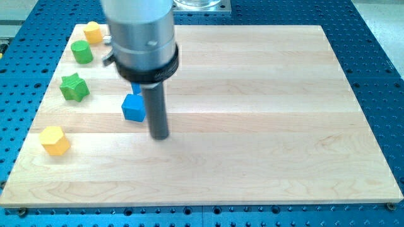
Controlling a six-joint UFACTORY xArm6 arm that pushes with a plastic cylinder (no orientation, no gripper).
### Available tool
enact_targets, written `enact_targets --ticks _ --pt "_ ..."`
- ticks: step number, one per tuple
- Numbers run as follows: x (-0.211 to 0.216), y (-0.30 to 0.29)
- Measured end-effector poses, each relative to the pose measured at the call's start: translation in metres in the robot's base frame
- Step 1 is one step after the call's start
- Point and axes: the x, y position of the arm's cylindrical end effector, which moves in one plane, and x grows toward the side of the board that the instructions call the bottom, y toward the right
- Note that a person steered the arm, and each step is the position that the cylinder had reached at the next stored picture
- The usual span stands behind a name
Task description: Adjust the blue cube below the triangle
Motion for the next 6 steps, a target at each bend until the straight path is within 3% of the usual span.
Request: enact_targets --ticks 1,4,6 --pt "0.031 -0.061" --pt "-0.027 -0.043" --pt "-0.049 0.014"
